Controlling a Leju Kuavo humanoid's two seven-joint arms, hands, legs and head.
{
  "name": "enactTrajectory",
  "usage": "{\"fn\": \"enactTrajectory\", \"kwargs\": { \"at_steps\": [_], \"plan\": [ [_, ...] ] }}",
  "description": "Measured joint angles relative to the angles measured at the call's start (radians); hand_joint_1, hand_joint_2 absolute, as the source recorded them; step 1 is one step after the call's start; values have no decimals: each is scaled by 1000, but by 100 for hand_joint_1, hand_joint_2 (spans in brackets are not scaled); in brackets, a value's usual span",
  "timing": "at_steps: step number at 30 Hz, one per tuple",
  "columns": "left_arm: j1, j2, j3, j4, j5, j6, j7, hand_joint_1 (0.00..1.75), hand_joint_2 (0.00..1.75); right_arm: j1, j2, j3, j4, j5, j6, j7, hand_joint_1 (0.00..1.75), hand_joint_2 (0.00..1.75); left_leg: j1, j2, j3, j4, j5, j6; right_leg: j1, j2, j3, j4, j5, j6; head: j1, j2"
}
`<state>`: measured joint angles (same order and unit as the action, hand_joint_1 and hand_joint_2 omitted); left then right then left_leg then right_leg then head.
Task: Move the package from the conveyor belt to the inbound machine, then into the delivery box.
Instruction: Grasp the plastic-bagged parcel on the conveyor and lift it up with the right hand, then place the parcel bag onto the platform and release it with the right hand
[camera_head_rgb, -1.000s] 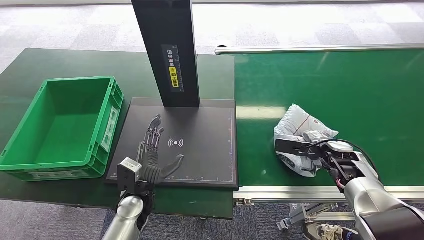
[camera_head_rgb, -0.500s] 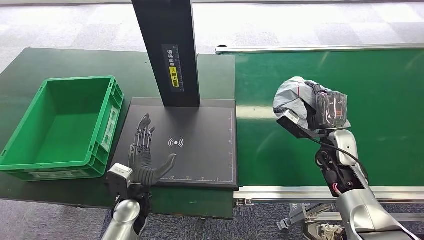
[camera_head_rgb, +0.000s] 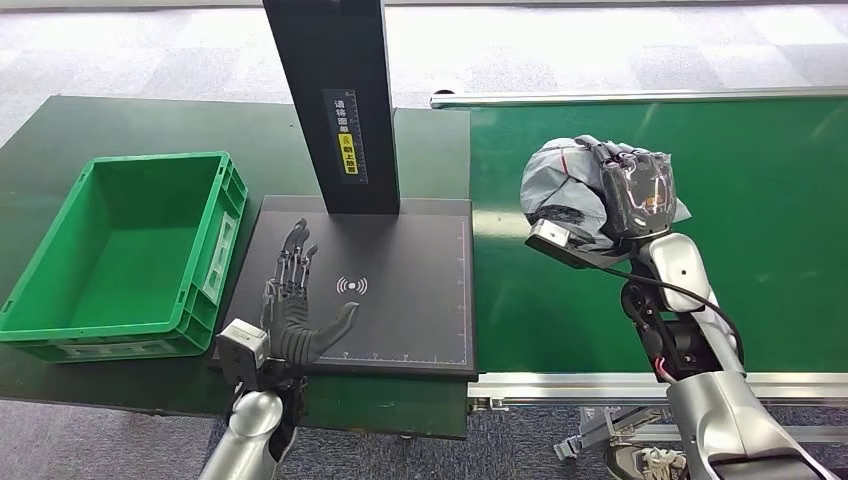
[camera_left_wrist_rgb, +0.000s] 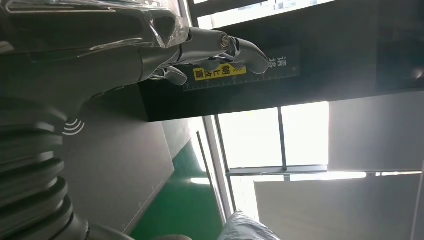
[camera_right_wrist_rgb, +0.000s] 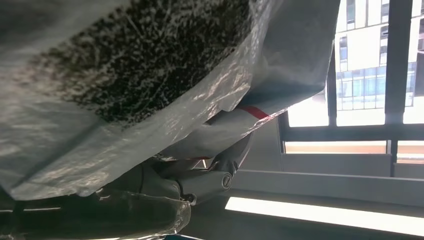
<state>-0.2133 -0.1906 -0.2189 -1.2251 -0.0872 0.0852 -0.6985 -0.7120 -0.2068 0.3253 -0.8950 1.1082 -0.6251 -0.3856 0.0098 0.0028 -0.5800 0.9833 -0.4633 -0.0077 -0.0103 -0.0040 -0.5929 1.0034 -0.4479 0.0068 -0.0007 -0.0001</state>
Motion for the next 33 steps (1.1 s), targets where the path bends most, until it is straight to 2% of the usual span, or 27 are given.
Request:
{"fn": "enactTrajectory", "kwargs": {
  "at_steps": [5,11,16,21,25,31,33],
  "plan": [
    [-2,3,0,2,15,21,0,0,175,-19,0,32,0,25,19,-12,175,175,0,1,-1,0,0,0,0,0,0,0,0,0,0,0],
    [-5,3,3,2,74,67,-1,0,175,-112,26,182,28,98,88,-30,175,175,0,2,0,0,0,0,1,1,0,0,0,0,0,0],
    [-10,-2,5,6,72,74,-1,0,175,-188,110,351,94,74,144,-85,175,175,1,3,0,0,0,0,1,1,-1,1,0,0,0,0],
    [-32,-10,11,56,36,104,-1,0,175,-213,234,503,126,-83,213,-133,175,175,1,3,0,0,0,0,1,1,-1,1,0,-1,0,0],
    [-42,-19,16,84,34,104,-1,0,175,-212,312,624,119,-153,270,-123,175,175,1,3,0,0,0,0,1,1,-2,1,0,-1,0,0],
    [-45,-22,38,97,67,116,15,0,175,-203,366,732,129,-252,324,-130,175,175,1,3,0,0,0,0,1,1,-1,0,0,-1,0,0],
    [-35,-21,45,98,67,124,22,0,175,-203,375,749,152,-311,406,-128,175,175,1,3,0,0,0,0,1,1,-1,0,0,-1,0,0]
  ]
}}
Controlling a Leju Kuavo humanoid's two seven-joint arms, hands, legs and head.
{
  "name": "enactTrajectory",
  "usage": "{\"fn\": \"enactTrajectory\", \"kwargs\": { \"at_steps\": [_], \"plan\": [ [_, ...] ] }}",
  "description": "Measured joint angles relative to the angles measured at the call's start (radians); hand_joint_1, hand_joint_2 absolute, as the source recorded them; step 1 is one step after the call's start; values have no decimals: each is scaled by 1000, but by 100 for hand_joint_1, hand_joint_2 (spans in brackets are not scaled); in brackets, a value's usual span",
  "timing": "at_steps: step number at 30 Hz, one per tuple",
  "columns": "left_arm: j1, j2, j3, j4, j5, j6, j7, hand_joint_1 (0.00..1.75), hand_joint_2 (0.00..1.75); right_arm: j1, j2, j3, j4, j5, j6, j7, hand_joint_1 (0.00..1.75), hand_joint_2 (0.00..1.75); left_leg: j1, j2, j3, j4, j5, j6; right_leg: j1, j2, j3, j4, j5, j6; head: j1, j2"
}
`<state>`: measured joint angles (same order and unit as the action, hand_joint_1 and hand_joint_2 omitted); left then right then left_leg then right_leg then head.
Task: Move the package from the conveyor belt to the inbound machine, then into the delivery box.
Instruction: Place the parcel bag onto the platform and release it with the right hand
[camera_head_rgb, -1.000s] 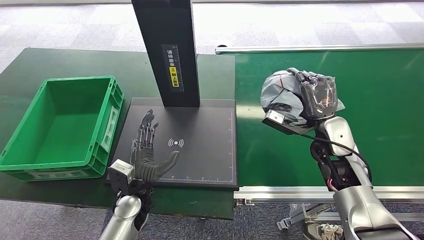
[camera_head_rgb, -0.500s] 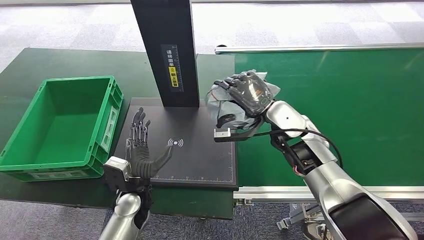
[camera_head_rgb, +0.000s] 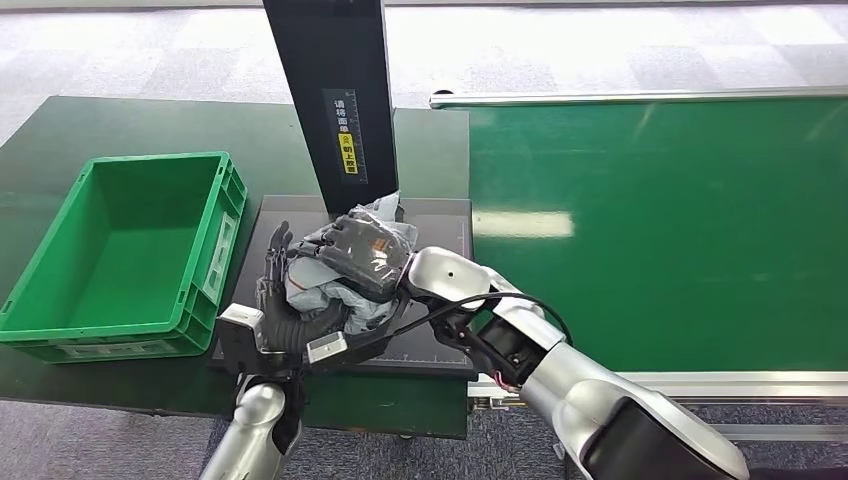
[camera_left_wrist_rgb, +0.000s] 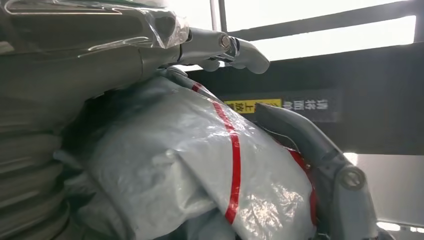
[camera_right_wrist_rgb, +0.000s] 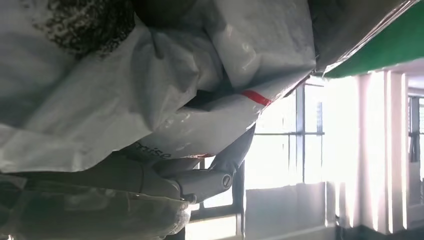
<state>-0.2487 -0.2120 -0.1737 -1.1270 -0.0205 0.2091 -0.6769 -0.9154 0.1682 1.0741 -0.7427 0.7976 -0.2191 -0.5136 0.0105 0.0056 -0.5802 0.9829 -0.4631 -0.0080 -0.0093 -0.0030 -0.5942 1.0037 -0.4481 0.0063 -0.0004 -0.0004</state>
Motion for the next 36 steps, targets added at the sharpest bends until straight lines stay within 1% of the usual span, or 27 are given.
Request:
{"fn": "enactTrajectory", "kwargs": {
  "at_steps": [3,4,6,8,10,12,14,16,17,19,22,27,31,36],
  "plan": [
    [18,0,7,0,-3,0,11,0,175,-15,14,25,73,-77,217,26,175,175,0,0,0,0,0,0,0,0,0,0,0,0,0,0],
    [21,0,8,-1,-3,0,14,0,175,-17,18,37,101,-86,275,35,175,175,0,0,0,0,0,0,0,0,0,0,0,0,0,0],
    [20,0,12,-7,-2,0,19,0,175,-13,24,58,151,-97,346,54,175,175,0,-1,0,0,0,0,0,0,0,0,0,0,0,0],
    [20,0,15,-12,-2,0,24,0,175,-11,26,73,188,-102,382,76,175,175,0,-1,0,0,0,0,0,0,0,0,0,0,0,0],
    [20,0,17,-17,-7,3,33,0,175,-18,26,82,220,-110,415,107,149,175,0,0,1,0,0,0,0,0,1,0,0,0,0,0],
    [20,0,18,-22,-27,18,44,0,175,-27,25,87,251,-128,461,151,62,175,0,0,4,0,0,0,0,0,3,0,0,0,0,0],
    [20,-1,20,-26,-49,34,55,0,175,-34,24,86,275,-153,500,188,0,175,0,0,6,0,0,0,0,0,6,0,0,0,0,0],
    [20,-4,21,-28,-61,41,61,0,175,-37,19,78,290,-183,503,208,0,175,0,0,8,0,0,0,0,0,8,-1,0,0,0,0],
    [20,-5,22,-30,-64,42,63,0,175,-36,15,70,295,-201,489,211,0,175,0,0,9,0,0,0,0,0,9,-1,0,0,0,0],
    [22,-7,23,-37,-69,42,66,0,175,-25,4,41,298,-251,430,199,0,175,0,0,10,0,0,0,0,0,10,-1,0,0,0,0],
    [35,-7,26,-51,-72,36,70,0,175,18,-23,-54,276,-349,340,148,0,175,0,-1,10,0,1,0,0,0,10,-1,1,0,0,0],
    [50,-9,27,-61,-72,32,71,0,175,80,-58,-213,207,-419,282,109,0,175,0,0,9,0,1,0,0,0,9,-1,2,0,0,0],
    [54,-9,27,-61,-72,32,70,0,175,106,-72,-290,170,-430,268,102,0,175,0,0,7,0,1,0,0,0,6,0,1,0,0,0],
    [55,-9,27,-61,-72,32,69,0,175,123,-81,-330,146,-435,264,98,0,175,0,0,6,0,1,0,0,0,5,0,1,0,0,0]
  ]
}}
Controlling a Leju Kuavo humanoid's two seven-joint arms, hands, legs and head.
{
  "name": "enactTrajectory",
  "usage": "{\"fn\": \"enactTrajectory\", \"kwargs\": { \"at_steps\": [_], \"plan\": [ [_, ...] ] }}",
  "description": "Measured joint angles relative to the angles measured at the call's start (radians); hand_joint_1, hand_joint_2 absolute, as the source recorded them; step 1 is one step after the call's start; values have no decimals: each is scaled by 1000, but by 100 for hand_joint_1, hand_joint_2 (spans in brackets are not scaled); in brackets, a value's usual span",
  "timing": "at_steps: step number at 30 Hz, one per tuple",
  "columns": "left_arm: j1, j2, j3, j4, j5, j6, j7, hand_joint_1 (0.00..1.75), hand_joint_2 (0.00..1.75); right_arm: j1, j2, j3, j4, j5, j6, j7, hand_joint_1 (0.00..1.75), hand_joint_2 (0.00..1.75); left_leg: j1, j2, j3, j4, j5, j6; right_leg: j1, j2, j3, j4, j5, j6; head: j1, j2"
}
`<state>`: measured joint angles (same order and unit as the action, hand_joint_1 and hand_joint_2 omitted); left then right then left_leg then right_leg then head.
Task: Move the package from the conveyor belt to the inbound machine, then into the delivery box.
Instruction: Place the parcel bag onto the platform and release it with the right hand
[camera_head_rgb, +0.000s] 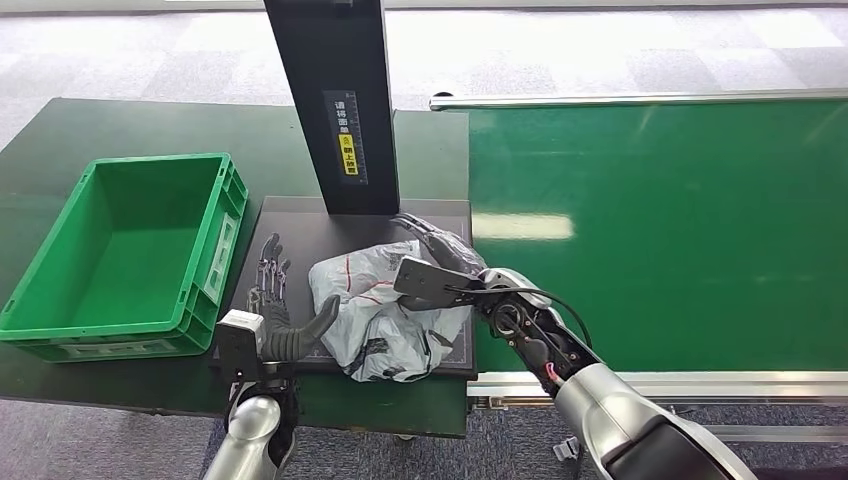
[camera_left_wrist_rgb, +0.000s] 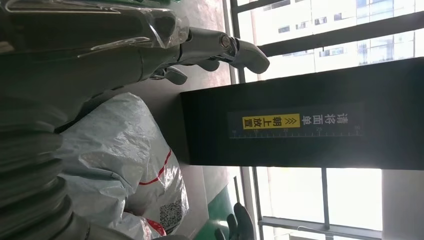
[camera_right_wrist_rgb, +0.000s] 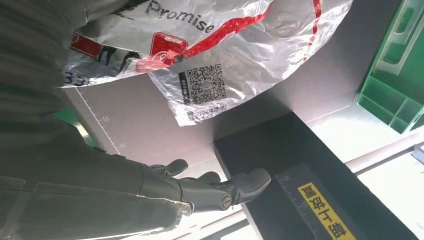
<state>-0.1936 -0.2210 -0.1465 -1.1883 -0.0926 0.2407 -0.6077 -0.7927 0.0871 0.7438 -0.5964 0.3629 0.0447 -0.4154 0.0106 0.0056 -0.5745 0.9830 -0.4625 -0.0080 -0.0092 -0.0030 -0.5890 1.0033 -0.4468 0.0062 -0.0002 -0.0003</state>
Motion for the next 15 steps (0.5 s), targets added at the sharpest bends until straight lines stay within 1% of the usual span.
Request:
{"fn": "enactTrajectory", "kwargs": {
  "at_steps": [4,9,12,15],
  "plan": [
    [-1,-1,0,0,6,-1,-9,0,175,21,-2,-49,-28,-41,-32,-33,0,175,0,0,0,0,0,0,0,0,0,0,0,0,0,0],
    [-9,-5,1,3,8,-14,-24,0,175,57,0,-141,-79,-86,-42,-102,0,175,0,0,-1,0,0,0,0,0,-1,0,0,0,0,0],
    [-19,-5,2,9,7,-20,-32,0,175,70,7,-204,-106,-160,-1,-149,0,175,0,0,-1,0,0,0,0,0,-1,0,0,0,0,0],
    [-27,-5,3,19,6,-22,-39,0,175,77,19,-272,-128,-275,105,-179,0,175,0,0,-1,0,0,0,0,0,-1,0,0,0,0,0]
  ]
}}
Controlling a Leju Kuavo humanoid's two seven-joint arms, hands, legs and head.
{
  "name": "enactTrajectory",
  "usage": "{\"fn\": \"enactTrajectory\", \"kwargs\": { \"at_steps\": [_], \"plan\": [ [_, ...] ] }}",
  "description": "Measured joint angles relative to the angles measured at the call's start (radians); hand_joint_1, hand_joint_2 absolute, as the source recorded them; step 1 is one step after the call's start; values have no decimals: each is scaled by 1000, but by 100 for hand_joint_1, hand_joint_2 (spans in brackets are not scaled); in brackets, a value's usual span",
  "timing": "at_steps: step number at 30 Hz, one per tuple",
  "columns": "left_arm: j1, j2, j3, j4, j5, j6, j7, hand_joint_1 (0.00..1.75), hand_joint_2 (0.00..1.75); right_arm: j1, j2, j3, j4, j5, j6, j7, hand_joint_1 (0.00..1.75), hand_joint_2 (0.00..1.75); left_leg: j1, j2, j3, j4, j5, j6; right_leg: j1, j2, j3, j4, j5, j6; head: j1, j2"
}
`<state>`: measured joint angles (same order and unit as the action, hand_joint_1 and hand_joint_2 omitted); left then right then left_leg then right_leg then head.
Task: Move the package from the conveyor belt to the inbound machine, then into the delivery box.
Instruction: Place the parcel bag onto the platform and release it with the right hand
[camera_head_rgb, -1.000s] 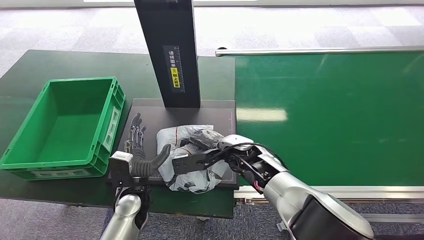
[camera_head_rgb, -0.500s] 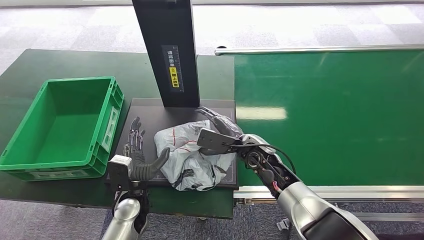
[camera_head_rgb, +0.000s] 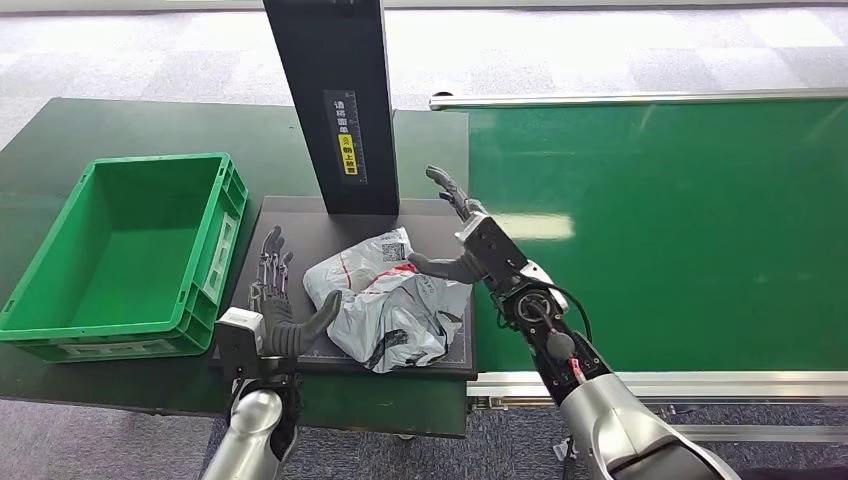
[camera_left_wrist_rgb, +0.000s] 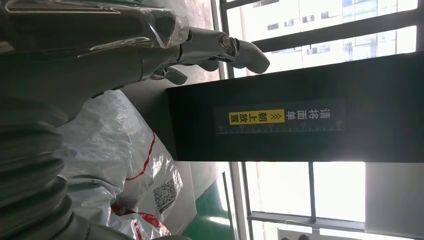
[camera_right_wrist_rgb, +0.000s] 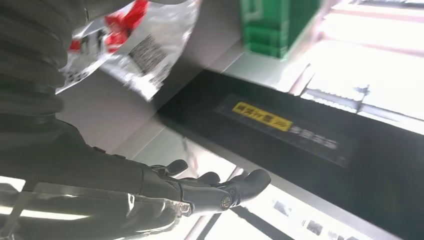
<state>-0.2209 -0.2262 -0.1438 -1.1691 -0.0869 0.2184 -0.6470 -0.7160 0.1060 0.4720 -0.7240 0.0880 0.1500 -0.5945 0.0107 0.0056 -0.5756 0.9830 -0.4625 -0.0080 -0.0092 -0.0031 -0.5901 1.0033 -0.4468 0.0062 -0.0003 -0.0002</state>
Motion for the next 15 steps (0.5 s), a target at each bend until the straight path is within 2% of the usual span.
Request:
{"fn": "enactTrajectory", "kwargs": {
  "at_steps": [3,9,13,15],
  "plan": [
    [-8,0,1,9,-3,-3,-4,0,175,2,7,-45,-10,-89,114,-9,0,175,0,0,0,0,0,0,0,0,0,0,0,0,0,0],
    [-10,0,1,11,-4,-4,-4,0,175,2,8,-52,-11,-104,134,-11,0,175,0,0,0,0,0,0,0,0,0,0,0,0,0,0],
    [-63,4,-17,122,-179,-29,119,0,175,17,30,-174,-88,-134,18,-32,0,175,0,0,0,0,0,0,0,0,0,0,0,0,0,0],
    [-72,4,-25,152,-217,-32,140,0,175,22,39,-199,-95,-136,-54,-14,0,175,0,0,0,0,0,0,0,0,0,0,0,0,0,0]
  ]
}}
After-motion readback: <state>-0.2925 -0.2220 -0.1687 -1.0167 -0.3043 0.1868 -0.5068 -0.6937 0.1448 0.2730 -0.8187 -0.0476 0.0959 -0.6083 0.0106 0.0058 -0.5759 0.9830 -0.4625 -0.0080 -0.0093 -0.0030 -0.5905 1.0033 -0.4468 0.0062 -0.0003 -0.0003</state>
